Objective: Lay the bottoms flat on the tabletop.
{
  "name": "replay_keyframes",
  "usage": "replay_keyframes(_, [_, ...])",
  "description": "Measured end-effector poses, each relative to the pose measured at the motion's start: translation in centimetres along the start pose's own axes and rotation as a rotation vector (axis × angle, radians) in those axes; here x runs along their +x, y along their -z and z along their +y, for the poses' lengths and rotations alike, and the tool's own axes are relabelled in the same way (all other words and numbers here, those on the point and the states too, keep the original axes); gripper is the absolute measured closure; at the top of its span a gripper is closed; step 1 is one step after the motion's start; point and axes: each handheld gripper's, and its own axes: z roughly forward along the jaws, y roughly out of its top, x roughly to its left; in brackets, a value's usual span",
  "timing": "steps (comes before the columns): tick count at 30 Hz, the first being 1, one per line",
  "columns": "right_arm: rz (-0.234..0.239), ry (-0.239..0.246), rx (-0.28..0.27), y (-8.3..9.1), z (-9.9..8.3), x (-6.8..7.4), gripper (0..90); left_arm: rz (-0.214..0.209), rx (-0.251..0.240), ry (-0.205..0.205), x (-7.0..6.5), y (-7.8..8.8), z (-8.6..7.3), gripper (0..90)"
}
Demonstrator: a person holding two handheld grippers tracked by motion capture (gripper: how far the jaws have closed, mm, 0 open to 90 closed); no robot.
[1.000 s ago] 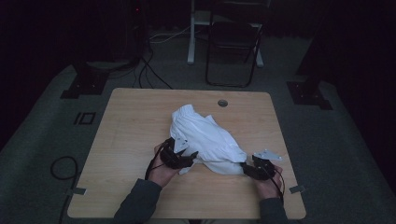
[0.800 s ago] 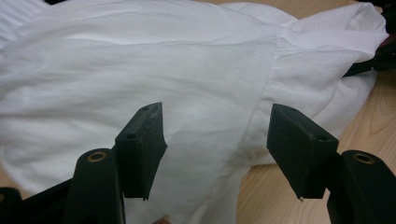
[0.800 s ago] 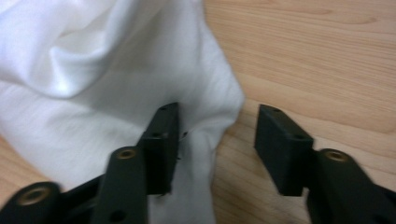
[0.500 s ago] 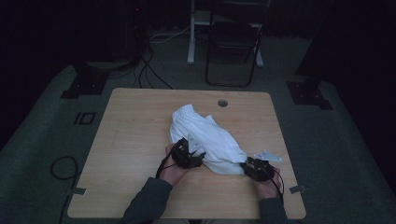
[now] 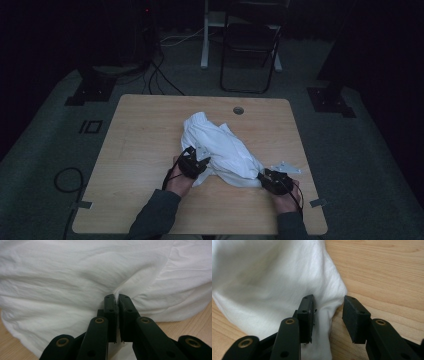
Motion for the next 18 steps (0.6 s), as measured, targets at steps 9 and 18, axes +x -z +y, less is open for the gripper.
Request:
replay_keyframes(9, [0.005,-0.004,0.0,0.0,0.0,-0.1,61.1,-0.012,-0.014,0.021,0.6,0.6,0.0,86.0])
replay_keyframes(18, [0.009,-0.009,0.001,0.0,0.0,-0.1,61.1,-0.005,-0.026,0.048,1.4,1.5,-0.7,85.9])
